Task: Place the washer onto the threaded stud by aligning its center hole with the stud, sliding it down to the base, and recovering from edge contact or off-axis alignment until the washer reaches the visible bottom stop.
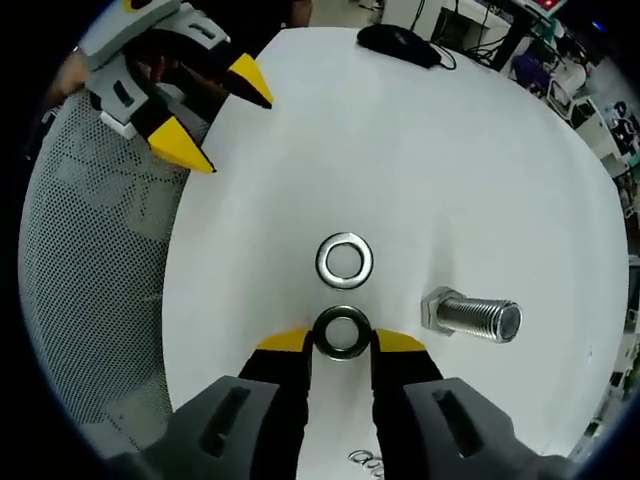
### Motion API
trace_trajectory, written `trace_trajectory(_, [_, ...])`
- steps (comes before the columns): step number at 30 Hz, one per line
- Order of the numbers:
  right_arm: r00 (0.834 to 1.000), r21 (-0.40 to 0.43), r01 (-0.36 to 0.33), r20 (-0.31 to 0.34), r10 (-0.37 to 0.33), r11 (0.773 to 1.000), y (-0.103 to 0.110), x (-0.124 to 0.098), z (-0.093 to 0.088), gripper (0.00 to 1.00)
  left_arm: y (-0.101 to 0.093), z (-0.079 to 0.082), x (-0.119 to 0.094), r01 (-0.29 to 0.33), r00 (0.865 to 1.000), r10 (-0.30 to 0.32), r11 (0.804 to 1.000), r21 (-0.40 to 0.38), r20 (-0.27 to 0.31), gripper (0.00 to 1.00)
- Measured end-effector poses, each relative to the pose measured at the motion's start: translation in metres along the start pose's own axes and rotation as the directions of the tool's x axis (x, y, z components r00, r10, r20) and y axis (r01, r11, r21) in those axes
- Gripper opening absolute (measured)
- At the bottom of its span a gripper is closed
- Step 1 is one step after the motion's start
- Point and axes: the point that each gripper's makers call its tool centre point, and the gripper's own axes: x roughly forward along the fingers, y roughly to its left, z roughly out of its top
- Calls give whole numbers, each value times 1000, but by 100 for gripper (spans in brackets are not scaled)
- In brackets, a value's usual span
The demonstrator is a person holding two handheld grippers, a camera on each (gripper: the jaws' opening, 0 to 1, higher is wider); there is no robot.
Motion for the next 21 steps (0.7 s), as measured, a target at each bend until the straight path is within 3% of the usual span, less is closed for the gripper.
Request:
trace_trajectory(10, [1000, 36, 6, -24, -5, 999, 1, 0, 0, 26, 1, -1, -1, -8, 1000, 8, 1000, -4, -5, 37])
trace_trajectory(17, [1000, 33, 10, -1, -9, 999, 1, -1, 0, 26, 1, -2, 0, -7, 1000, 7, 1000, -5, -11, 37])
trace_trajectory(21, [999, 106, 20, 39, -24, 994, -1, -2, -2, 25, 1, -3, 0, -7, 1000, 7, 1000, -4, -11, 36])
